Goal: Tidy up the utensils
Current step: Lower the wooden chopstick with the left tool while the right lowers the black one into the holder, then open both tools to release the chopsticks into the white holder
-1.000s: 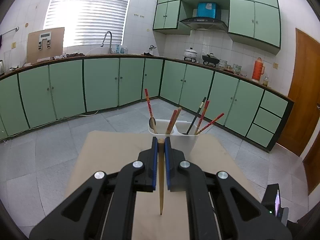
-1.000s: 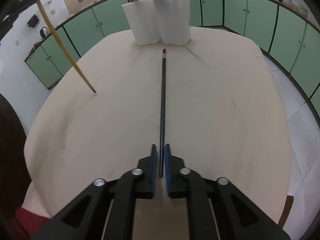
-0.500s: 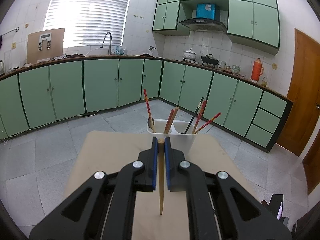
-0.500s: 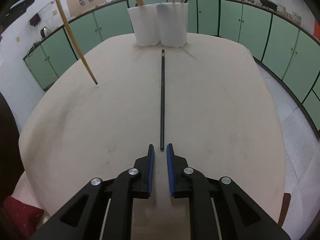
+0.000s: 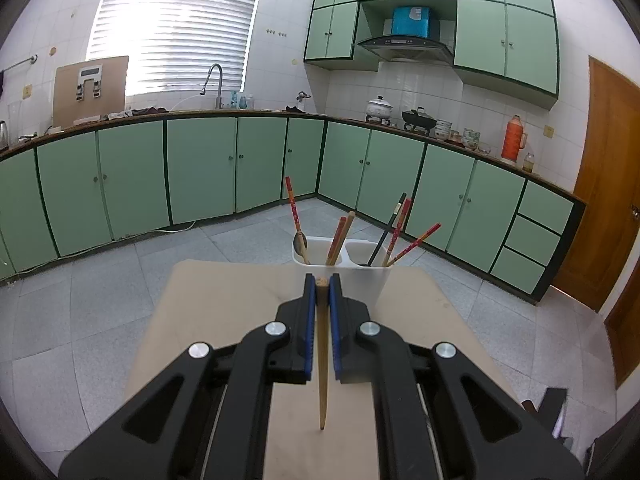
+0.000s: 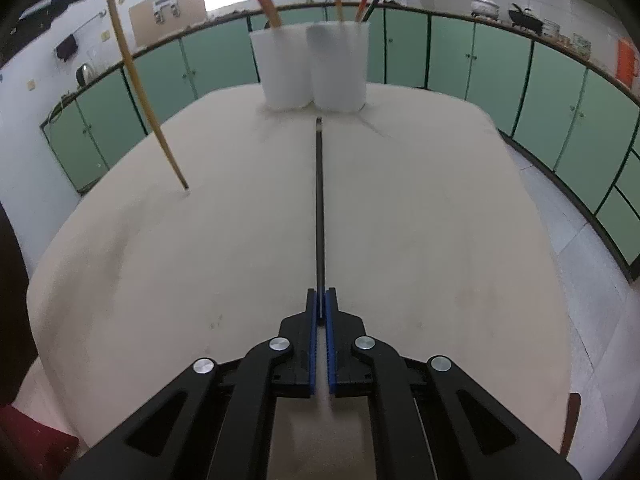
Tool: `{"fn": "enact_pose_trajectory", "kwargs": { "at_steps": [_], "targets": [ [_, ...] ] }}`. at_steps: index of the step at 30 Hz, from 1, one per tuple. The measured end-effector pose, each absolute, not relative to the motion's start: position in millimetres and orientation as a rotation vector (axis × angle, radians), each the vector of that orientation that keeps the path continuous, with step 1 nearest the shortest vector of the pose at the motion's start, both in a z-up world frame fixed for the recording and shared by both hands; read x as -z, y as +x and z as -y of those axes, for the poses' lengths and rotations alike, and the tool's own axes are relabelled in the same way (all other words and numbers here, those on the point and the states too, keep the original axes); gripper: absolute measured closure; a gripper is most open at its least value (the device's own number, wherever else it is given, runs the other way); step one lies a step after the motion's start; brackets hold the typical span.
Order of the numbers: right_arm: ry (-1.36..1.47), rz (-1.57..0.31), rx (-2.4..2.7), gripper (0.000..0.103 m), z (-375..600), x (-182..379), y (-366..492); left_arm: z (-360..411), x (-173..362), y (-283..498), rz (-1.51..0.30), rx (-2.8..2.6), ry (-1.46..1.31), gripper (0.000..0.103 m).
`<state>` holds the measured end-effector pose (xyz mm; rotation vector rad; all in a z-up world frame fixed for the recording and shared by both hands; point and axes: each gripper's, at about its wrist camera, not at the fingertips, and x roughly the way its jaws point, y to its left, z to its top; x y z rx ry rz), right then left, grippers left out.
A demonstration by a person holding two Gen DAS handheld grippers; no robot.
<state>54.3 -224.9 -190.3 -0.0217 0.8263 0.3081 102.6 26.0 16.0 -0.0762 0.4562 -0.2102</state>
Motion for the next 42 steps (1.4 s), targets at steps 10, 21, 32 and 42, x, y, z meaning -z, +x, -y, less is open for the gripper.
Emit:
{"fn": "enact_pose_trajectory", "kwargs": {
  "at_steps": [10, 21, 32, 42],
  "targets": [
    [-0.035, -0.636, -0.344, 0.099, 242.5, 92.8, 58.6, -27.4, -27.8, 100.3, -0.424, 0.21, -0.077, 0.097],
    [-0.062, -0.617, -0.463, 0.099, 238.4, 19.6, 110.4, -23.6, -47.4, 110.3, -0.391, 0.223, -0.072, 0.097],
    [-0.105, -0.628, -0.524, 0.099, 232.3, -12.0, 129.6, -24.0, -68.5, 128.1, -0.36, 0.233, -0.063, 0.097],
    [-0.094, -0.558, -0.57, 0.099, 234.3, -61.0, 143.4, -25.9, -103.9, 147.3, -0.297, 0.226, -0.062, 0.097]
  ]
}}
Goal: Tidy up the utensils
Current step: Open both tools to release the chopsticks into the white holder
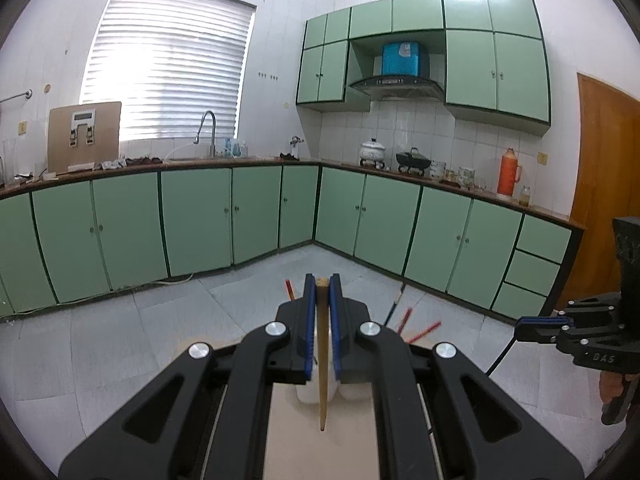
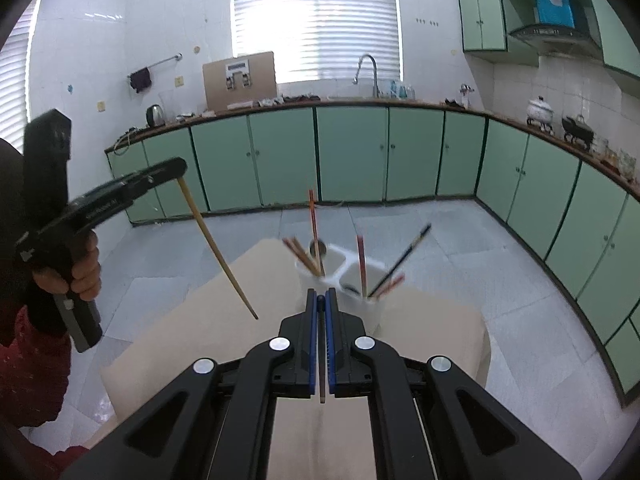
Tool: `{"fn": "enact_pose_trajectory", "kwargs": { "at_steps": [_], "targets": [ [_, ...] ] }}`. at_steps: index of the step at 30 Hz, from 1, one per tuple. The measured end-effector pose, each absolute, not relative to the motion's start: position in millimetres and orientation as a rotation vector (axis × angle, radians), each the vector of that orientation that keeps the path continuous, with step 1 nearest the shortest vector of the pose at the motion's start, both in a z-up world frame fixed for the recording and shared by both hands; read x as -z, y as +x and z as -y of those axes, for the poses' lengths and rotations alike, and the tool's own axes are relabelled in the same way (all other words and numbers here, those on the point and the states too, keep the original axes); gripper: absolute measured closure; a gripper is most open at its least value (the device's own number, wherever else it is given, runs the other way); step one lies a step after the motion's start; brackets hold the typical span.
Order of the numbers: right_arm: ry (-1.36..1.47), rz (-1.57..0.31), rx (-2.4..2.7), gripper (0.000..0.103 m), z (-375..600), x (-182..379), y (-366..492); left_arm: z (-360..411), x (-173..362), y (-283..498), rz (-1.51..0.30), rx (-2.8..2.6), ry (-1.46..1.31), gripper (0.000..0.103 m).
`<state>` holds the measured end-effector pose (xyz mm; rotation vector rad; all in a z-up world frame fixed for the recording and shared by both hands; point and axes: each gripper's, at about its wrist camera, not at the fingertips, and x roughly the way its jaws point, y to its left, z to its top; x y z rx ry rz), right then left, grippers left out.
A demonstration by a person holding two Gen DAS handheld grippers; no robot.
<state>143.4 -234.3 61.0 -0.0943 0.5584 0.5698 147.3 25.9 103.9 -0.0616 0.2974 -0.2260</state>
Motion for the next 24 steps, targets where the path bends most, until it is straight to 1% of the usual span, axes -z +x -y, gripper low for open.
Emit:
{"fn": "enact_pose_trajectory", "kwargs": {
  "at_steps": [9, 14, 20, 24],
  "targets": [
    [-0.082, -0.42, -0.592, 0.099, 220.8, -133.5, 173.3, -16.5, -151.7, 174.8, -0.219, 0.229, -0.051, 0.097],
    [-0.089, -0.382, -0.575, 0.099, 209.1, -154.3, 200.9, -10.1, -162.0, 203.5, -0.204, 0.222, -0.051, 0.097],
    [-0.125, -0.408, -0.517, 0.099, 200.8, -143.3, 241.6, -3.6, -152.1, 238.8, -0.233, 0.224, -0.048, 0.097],
    [-0.139, -0.449, -0.482, 0.099, 199.6, -119.6, 264.1, -3.3, -132.6, 260.2, -0.269, 0.223, -0.047, 0.097]
  ]
}}
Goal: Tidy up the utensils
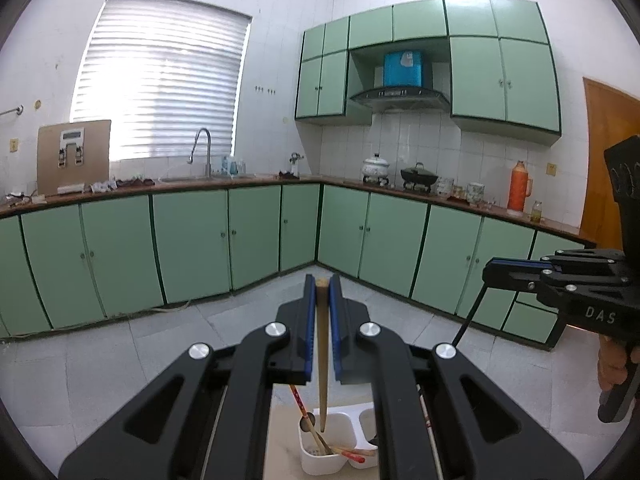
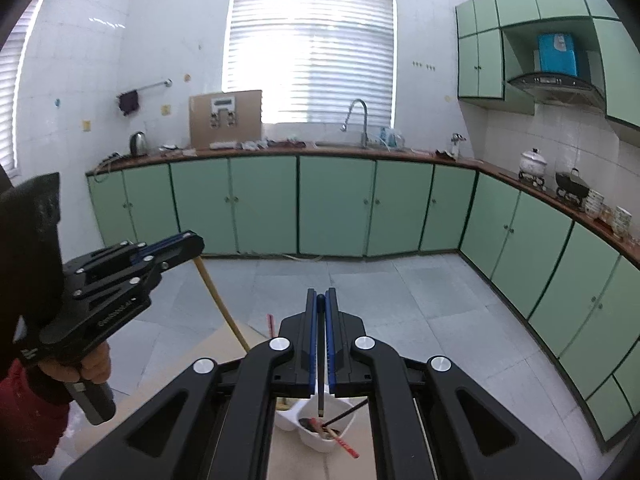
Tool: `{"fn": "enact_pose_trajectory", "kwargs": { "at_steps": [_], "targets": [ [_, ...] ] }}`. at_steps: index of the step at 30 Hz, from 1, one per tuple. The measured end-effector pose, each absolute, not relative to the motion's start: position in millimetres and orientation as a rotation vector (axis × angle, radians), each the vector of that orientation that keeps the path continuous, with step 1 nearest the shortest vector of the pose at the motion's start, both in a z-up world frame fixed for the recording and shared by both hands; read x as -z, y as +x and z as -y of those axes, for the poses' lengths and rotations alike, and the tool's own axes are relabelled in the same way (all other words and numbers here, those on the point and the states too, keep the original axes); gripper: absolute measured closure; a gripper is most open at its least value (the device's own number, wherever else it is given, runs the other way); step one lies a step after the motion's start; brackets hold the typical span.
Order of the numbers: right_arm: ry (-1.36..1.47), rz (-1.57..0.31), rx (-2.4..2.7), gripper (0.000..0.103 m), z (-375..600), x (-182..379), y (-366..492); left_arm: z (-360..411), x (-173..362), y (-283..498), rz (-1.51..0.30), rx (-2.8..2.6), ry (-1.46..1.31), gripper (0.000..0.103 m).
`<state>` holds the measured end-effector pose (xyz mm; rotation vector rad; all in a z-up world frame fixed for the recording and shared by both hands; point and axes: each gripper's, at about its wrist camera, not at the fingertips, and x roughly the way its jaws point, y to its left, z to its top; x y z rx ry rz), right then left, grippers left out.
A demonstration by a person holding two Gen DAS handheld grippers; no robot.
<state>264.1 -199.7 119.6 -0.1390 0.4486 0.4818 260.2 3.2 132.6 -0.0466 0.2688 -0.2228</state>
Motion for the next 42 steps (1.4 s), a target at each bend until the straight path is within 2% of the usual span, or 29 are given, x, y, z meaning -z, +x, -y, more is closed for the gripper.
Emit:
{"fn": "enact_pose_trajectory", "kwargs": {
  "at_steps": [11, 18, 19, 25, 29, 33, 35, 37, 42],
  "targets": [
    [-0.089, -0.559, -0.467, 0.099, 211.6, -61.4, 290.6, -9.9, -78.6, 298.7, -0.411, 0.205, -0.049, 0.095],
    [-0.038, -0.531, -0.446, 0.096, 232.3, -63.3, 276.9, -13.6, -79.1, 286.6, -0.398, 0.198, -0.04, 0.08],
    [-0.031, -0.523, -0.442, 0.094, 235.6, -64.7, 274.1, -14.6, -80.6, 282.5, -0.39, 0.198, -0.04, 0.075],
    [0.005, -0.476, -0.408, 0.073, 252.5, -71.4, 243.0, -21.2, -88.1, 247.9, -0.346, 0.183, -0.053, 0.053],
    [0.028, -0.449, -0.372, 0.052, 262.6, -67.0, 213.9, -24.4, -88.0, 217.5, -0.318, 0.158, -0.059, 0.029],
    [0.053, -0.437, -0.355, 0.042, 266.4, -56.4, 186.2, -28.8, -81.2, 184.6, -0.308, 0.151, -0.079, 0.021],
    [0.055, -0.435, -0.339, 0.03, 265.5, -49.8, 173.3, -28.8, -76.5, 170.9, -0.308, 0.142, -0.08, 0.013],
    [0.057, -0.438, -0.321, 0.022, 262.6, -40.6, 159.7, -28.4, -69.1, 156.5, -0.318, 0.133, -0.077, 0.011],
    [0.037, -0.447, -0.292, 0.012, 253.3, -22.3, 130.3, -27.9, -53.9, 129.1, -0.347, 0.117, -0.062, 0.007]
  ]
}}
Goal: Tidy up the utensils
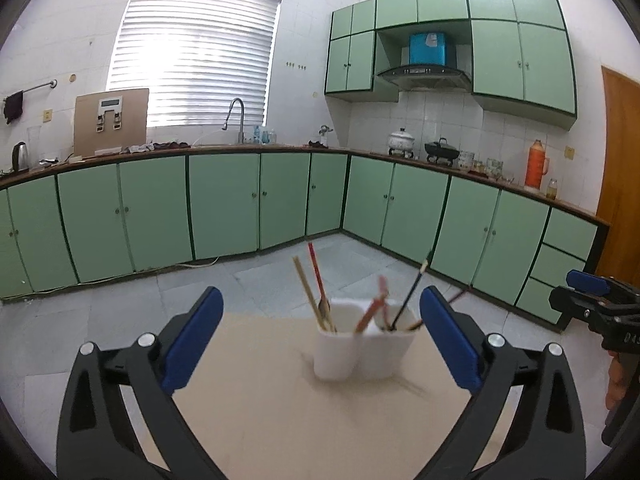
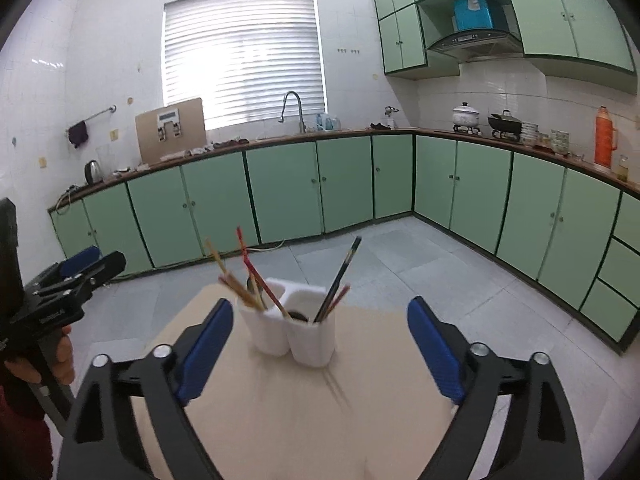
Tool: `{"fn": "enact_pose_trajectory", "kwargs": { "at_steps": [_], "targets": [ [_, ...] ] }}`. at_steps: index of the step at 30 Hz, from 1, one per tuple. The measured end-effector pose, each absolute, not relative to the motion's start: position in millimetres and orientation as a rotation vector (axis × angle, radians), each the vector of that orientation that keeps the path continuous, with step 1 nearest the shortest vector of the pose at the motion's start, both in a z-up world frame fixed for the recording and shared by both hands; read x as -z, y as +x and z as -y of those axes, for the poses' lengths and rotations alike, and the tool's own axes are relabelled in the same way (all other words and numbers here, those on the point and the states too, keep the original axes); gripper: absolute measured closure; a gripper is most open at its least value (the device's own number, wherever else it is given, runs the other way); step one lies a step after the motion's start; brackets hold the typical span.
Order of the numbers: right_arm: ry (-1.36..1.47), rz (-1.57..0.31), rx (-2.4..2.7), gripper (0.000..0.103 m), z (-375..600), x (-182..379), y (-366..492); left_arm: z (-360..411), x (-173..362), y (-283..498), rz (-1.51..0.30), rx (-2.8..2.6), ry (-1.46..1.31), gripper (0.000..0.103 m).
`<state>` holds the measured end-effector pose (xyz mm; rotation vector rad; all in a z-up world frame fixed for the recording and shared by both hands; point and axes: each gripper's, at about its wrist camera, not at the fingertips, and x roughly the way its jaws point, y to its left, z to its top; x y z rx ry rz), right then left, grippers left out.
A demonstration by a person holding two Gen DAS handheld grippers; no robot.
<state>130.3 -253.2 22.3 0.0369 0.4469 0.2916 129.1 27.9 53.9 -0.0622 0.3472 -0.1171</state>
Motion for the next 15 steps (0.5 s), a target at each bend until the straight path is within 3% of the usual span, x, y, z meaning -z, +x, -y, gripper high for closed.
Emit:
{"fn": "enact_pose_trajectory", "kwargs": {
  "at_steps": [2, 15],
  "targets": [
    [0.044, -0.445, -0.293, 0.006, 251.2, -17.1, 118.8, -28.4, -48.6, 119.7, -0.359, 0.121, -0.056, 0.006],
    [0.09, -0.44, -0.308, 0.006, 244.6, -7.9, 77.6, -15.5, -44.1, 71.3, -0.365, 0.156, -0.008, 0.005]
  ]
}}
